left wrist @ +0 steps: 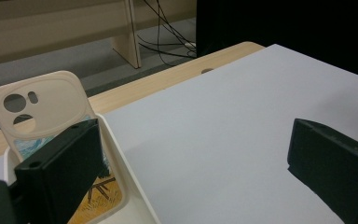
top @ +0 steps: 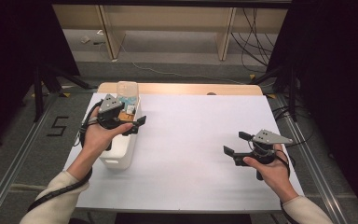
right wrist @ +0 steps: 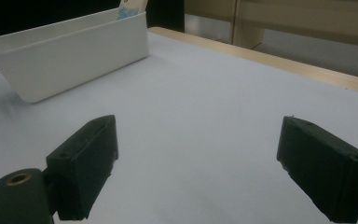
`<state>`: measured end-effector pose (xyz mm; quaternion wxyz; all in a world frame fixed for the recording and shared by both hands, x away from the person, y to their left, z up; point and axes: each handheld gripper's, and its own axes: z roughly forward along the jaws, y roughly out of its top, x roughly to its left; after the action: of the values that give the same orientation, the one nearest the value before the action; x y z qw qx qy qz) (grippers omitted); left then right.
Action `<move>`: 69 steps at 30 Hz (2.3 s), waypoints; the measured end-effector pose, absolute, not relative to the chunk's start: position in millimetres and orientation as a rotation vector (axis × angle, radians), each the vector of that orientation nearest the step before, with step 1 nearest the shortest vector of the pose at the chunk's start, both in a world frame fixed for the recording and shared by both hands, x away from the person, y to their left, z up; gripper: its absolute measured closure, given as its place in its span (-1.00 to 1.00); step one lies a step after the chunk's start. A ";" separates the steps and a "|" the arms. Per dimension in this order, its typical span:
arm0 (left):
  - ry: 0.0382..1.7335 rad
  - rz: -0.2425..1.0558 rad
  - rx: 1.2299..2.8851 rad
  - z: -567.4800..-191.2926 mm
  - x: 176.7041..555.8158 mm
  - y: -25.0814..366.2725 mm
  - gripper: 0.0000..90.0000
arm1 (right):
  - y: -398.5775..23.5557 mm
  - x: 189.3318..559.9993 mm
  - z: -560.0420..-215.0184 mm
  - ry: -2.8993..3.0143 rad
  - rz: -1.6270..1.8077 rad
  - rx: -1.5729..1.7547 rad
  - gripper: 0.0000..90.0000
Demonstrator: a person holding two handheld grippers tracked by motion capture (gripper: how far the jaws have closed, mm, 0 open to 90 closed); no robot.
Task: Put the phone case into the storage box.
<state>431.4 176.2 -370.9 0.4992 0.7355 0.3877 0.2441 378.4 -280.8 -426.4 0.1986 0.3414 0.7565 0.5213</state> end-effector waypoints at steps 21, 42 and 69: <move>0.853 0.559 1.763 -382.8 404.6 178.2 -0.94 | -284.1 375.2 -426.3 2.118 1.454 0.949 -0.71; 0.807 0.555 1.779 -404.2 380.6 181.7 -0.94 | -286.3 372.2 -426.8 2.123 1.451 0.945 -0.71; 0.801 0.535 1.802 -414.3 373.4 184.3 -0.95 | -284.6 370.5 -428.4 2.131 1.461 0.936 -0.71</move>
<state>373.4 184.3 -414.3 0.5220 0.7523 0.3343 0.2231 370.5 -284.6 -428.4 0.1954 0.3339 0.7605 0.5214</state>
